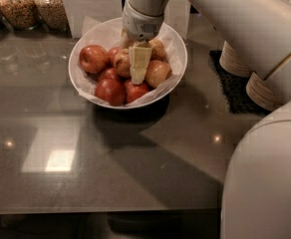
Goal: Pick apple from white bowl
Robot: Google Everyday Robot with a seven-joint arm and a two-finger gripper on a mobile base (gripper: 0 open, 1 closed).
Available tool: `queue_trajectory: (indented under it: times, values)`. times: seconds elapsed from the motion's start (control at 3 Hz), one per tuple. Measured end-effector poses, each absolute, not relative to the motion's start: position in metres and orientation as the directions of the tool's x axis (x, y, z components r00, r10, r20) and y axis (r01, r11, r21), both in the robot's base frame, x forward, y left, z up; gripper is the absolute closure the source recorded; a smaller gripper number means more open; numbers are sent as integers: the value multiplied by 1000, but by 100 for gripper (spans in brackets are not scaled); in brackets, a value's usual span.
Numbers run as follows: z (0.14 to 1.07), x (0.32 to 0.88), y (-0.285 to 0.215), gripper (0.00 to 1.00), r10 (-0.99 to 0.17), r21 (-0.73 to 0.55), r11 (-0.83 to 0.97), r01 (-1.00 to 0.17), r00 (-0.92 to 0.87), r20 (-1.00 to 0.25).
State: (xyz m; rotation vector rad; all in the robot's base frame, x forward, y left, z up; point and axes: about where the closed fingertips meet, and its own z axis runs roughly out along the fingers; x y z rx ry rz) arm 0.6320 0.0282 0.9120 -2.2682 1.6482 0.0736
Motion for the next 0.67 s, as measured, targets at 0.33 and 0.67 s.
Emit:
queue_trajectory:
  times: [0.33,0.67]
  values:
    - [912,632,28,66,-915,-237,-273,-932,327,-235]
    - [912,632,28,89,-915,-237,-273,-932,328,-235]
